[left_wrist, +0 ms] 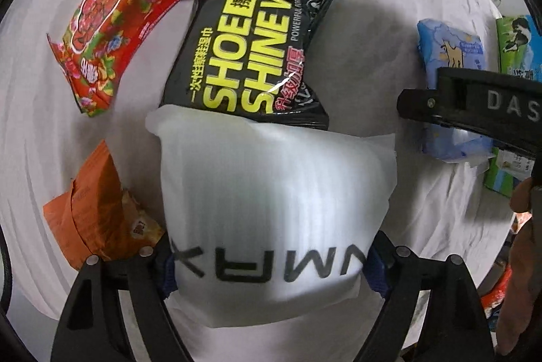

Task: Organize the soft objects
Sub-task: 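Grasp the white NMAX pouch with left tool while right grasps blue tissue pack, then carry both packs over the box and open both tools to drop them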

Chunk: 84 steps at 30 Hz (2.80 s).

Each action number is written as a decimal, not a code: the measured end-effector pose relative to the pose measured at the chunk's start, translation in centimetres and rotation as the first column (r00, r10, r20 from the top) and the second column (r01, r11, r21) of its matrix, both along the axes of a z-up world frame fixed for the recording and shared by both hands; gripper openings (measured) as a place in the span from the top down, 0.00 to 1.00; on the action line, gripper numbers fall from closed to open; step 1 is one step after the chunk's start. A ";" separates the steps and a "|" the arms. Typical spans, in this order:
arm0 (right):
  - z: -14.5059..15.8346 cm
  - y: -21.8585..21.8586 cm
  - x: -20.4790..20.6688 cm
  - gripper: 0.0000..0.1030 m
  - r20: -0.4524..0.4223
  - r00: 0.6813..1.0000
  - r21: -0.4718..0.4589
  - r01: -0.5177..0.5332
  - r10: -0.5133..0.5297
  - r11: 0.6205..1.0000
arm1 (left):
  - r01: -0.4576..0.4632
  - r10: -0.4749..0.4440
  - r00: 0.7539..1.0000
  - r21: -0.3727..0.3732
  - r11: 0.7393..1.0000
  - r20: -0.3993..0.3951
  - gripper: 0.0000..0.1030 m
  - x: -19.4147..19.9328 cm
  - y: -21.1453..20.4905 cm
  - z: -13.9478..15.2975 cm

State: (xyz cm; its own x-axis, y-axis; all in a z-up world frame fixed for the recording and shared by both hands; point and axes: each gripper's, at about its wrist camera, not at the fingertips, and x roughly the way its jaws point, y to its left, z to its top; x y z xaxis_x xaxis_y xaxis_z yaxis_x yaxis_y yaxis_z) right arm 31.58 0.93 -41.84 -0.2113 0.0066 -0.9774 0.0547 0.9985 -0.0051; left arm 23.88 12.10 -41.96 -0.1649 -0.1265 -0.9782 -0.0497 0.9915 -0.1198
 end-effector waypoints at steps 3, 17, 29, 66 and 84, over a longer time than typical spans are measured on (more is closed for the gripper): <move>0.1 0.0 0.2 0.20 0.003 1.000 -0.009 -0.009 0.009 1.000 | 0.019 -0.019 1.000 0.027 0.999 0.001 0.19 -0.2 -1.0 0.0; 1.9 3.2 -0.3 0.54 0.002 0.998 -0.041 -0.066 0.066 0.997 | 0.010 -0.013 0.999 0.063 0.998 0.051 0.34 0.2 -2.3 3.2; 9.2 2.5 -3.4 0.57 0.097 0.992 0.000 -0.084 0.083 0.996 | -0.009 0.002 0.987 0.045 0.999 0.158 0.35 -0.9 -0.8 11.5; 30.0 -33.8 -11.7 0.57 0.405 0.888 0.128 0.181 -0.217 0.975 | 0.252 -0.170 0.887 -0.141 0.957 0.430 0.35 0.4 -25.1 31.2; 14.6 -42.0 -1.5 0.57 0.254 0.946 0.067 0.191 -0.202 0.979 | 0.189 -0.176 0.982 -0.279 0.942 0.070 0.34 12.1 -38.3 15.3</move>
State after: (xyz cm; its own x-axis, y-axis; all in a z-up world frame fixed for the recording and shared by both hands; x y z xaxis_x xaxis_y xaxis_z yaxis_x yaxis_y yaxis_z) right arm 30.12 -41.10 -27.25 0.0580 0.0640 -0.9963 0.2437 0.9668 0.0762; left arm 35.97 -26.24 -26.68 -0.1695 -0.3704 -0.9133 0.1406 0.9081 -0.3944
